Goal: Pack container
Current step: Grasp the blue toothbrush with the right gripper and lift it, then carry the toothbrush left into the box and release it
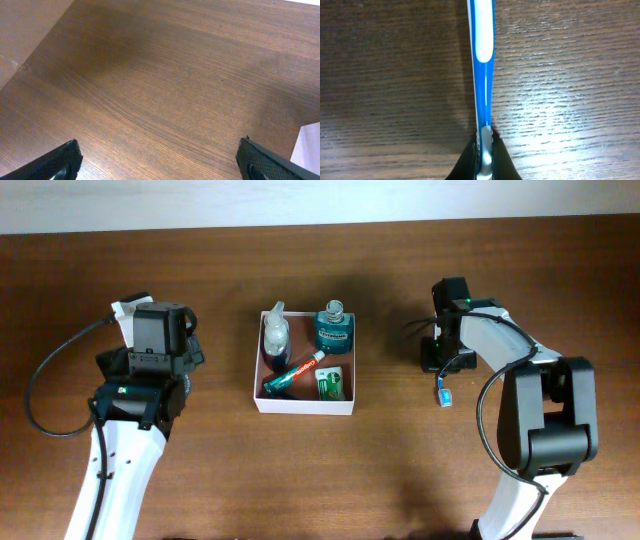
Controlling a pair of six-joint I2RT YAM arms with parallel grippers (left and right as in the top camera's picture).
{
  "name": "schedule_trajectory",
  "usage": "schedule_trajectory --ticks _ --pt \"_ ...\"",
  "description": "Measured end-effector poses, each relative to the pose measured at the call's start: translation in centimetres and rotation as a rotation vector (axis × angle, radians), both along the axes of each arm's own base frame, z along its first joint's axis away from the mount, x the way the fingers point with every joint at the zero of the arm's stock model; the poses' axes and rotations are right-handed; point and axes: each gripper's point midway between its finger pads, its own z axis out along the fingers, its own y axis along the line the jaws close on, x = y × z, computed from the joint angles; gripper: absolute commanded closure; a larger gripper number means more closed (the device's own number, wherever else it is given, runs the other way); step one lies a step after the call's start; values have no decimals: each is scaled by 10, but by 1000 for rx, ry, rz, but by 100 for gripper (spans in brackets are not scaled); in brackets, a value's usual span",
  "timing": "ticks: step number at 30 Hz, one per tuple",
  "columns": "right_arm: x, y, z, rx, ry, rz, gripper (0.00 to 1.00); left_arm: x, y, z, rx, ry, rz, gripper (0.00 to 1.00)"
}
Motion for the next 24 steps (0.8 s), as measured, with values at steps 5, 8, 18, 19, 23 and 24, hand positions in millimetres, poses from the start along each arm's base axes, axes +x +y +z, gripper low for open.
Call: schedule_trajectory --ticks 5,8,18,19,23,24 --pt "0 -2 0 -11 0 -1 96 0 0 0 0 0 0 1" --pt "-1 -2 0 -12 3 0 96 0 0 0 0 0 0 1" --pt "-29 -5 23 -31 180 68 96 0 0 0 0 0 0 1" --pt "-27 -4 32 -30 184 75 96 0 0 0 0 0 0 1" --pt "-23 7 59 15 187 112 96 0 0 0 0 0 0 1" --pt "-25 13 65 38 185 133 96 0 0 0 0 0 0 1"
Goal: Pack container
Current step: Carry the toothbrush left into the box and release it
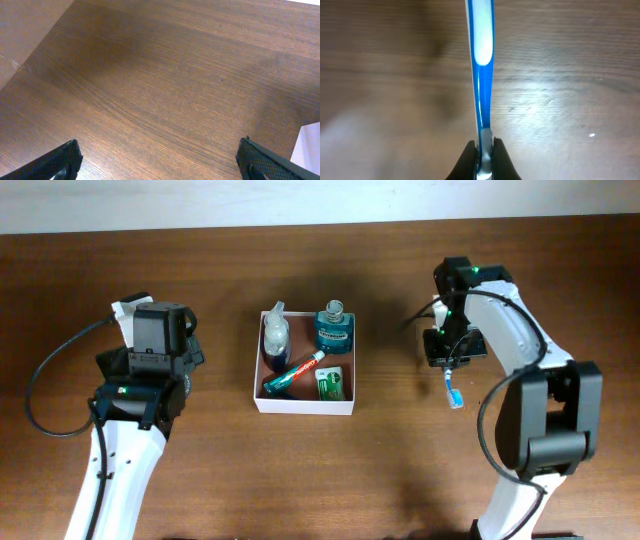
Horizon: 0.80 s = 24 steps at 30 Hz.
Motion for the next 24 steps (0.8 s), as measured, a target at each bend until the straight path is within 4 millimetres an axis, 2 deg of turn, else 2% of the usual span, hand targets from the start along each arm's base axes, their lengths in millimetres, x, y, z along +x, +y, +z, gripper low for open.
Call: schedule_trajectory --ticks 5,11,17,24 --pt "-13 49 33 145 -33 162 96 0 0 0 0 0 0 1" --pt "-43 105 65 241 -43 364 96 0 0 0 0 0 0 1" --pt "-60 143 72 272 -53 511 96 0 0 0 0 0 0 1" --pt "-45 189 74 311 -195 630 96 0 0 0 0 0 0 1"
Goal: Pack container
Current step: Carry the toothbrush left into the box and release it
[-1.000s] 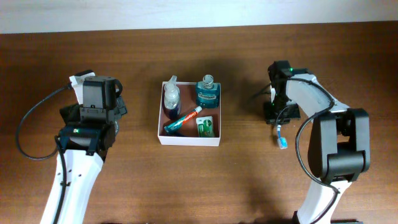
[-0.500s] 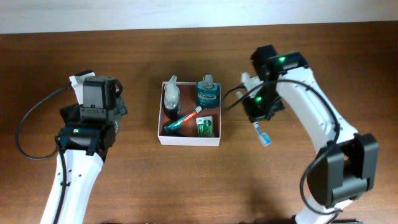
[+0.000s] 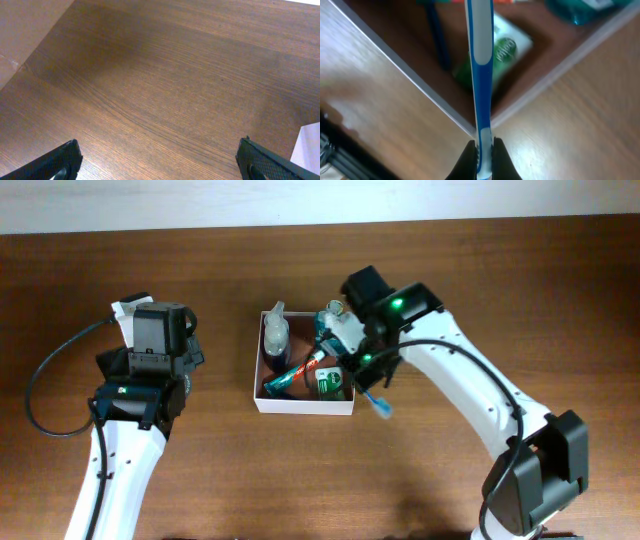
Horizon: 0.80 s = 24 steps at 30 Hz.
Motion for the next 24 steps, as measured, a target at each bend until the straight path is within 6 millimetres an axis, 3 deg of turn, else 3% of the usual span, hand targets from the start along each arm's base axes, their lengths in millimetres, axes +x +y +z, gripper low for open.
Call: schedule_trajectory --ticks 8,17,24 --pt "22 42 10 101 -148 49 96 0 0 0 0 0 0 1" --pt "46 57 22 168 -253 45 96 0 0 0 0 0 0 1" --pt "51 61 22 181 -272 41 96 0 0 0 0 0 0 1"
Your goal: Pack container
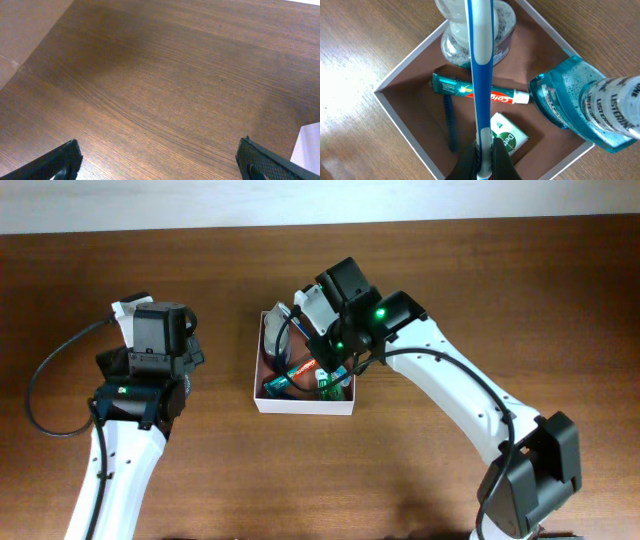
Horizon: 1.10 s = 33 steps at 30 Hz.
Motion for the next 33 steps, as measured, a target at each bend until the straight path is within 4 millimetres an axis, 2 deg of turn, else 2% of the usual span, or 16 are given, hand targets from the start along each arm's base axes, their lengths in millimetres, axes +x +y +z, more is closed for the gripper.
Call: schedule_trajectory --ticks 7,13,14,15,16,20,25,30,32,33 --pt "2 1 -14 -16 25 0 96 0 0 0 0 0 0 1" --pt "2 1 -15 -18 28 -1 96 0 0 0 0 0 0 1" --pt "2 1 -15 -18 28 -2 88 0 0 0 0 0 0 1" --pt "2 1 -15 -18 29 -2 56 0 0 0 0 0 0 1" --pt "2 1 -15 -19 29 -1 39 0 0 0 0 0 0 1" --pt "1 0 -16 -20 32 -2 25 0 0 0 0 0 0 1" --pt "0 0 -16 -22 39 -6 20 0 0 0 0 0 0 1" --pt "-5 -4 -18 -36 61 -6 10 0 0 0 0 0 0 1" --pt "-9 -6 -14 -39 64 -5 1 0 0 0 0 0 0 1" --pt "-11 -7 -9 -35 58 -4 1 0 0 0 0 0 0 1"
